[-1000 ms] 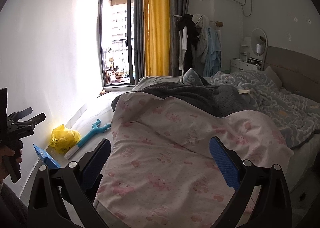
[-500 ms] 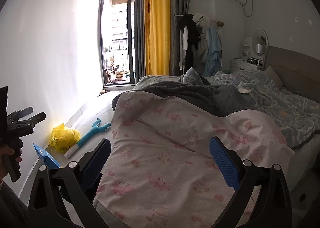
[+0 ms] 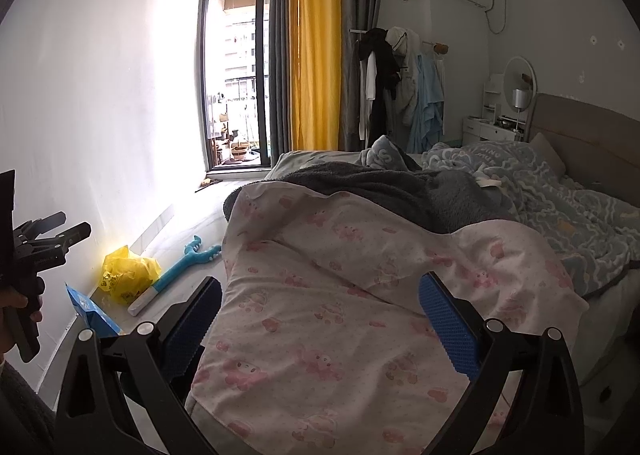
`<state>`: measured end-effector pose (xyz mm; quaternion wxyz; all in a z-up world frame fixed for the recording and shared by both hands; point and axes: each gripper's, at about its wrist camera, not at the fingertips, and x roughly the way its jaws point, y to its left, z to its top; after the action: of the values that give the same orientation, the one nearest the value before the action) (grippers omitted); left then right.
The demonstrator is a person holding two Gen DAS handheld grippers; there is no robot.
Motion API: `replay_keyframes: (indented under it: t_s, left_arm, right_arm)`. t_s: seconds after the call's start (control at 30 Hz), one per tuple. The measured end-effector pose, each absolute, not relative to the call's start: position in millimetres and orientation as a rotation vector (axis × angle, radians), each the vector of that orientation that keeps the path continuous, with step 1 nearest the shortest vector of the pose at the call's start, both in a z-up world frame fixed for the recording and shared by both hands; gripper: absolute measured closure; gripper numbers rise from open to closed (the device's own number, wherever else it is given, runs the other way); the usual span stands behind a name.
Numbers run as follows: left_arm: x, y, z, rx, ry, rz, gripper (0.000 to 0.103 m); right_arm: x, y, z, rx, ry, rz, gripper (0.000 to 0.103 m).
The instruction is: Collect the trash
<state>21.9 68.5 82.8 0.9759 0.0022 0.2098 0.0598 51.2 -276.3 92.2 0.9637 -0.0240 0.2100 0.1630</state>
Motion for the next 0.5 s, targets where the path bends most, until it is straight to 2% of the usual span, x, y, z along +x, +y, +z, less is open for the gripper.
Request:
replay_keyframes:
  t_s: [0.5]
  left_arm:
    - [21.1,67.8,83.3,0.005,0.424,0.122,0.003]
  right_arm:
    - [52.3,-277.9,92.7,-0.050,0.426,0.331,0.003]
